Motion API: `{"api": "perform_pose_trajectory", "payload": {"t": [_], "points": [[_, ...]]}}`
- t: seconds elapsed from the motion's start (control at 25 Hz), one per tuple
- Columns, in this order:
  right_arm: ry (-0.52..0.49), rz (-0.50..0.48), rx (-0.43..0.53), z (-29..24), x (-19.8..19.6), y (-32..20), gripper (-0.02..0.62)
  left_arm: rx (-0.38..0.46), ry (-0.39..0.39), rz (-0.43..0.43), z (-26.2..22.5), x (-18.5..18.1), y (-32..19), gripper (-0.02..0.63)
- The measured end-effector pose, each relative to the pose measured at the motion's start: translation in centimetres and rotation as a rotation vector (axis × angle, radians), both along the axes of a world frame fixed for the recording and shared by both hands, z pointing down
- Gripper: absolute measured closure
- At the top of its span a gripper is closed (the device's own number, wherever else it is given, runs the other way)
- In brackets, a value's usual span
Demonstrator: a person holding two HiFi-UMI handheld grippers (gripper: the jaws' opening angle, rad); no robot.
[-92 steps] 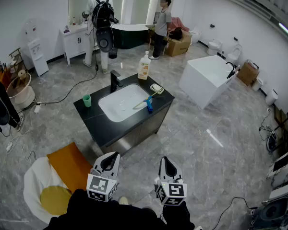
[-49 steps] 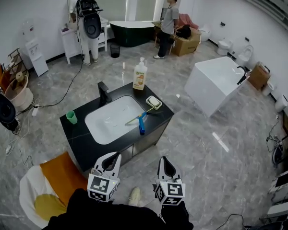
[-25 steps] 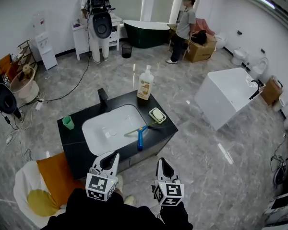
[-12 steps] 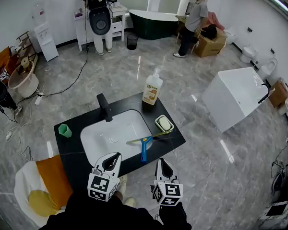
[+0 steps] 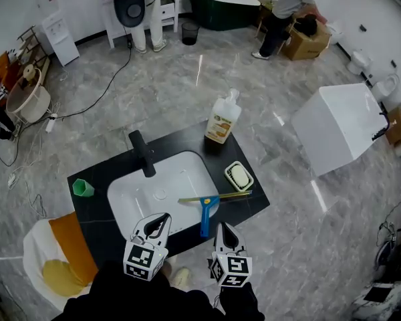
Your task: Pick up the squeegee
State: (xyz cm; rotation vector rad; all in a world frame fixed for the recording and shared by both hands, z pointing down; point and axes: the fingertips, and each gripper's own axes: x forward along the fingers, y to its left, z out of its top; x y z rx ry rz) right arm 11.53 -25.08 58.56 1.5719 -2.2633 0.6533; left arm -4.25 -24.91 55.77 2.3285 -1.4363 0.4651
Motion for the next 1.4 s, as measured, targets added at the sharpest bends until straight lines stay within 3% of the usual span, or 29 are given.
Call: {"api": "perform_pose_trajectory", "payload": {"t": [0.4,0.68,0.72,0.76,1.08,1.4], "points": [[0.012,-0.006,-0.126,7.2,-0.6,-3.2,0.580,-0.123,-0.001,0.016,6.6,-0.2,-2.8,0.581],[0.005,-0.017,-0.236,10.7,-1.6,-4.4,0.578,-0.159,0.003,0.019,8.4,-0.4,-3.9,0.581],[-0.001,-0.022,-0.256,11.2,-1.9,-4.5,0.564,-0.162,0.003,0.019,8.5,-0.5,-4.0,0.581],[-0.007,-0.026,-0.277,11.8,-2.2,-4.6,0.496,-0.163,0.003,0.018,8.6,-0.6,-4.1,0.581],[0.033,-0.035,-0.422,15.8,-3.2,-5.8,0.324,-0.176,0.002,-0.001,9.2,-2.0,-5.2,0.581],[0.095,-0.057,-0.510,18.3,-3.9,-6.3,0.298,-0.191,0.007,-0.008,9.9,-2.7,-6.4,0.581]]}}
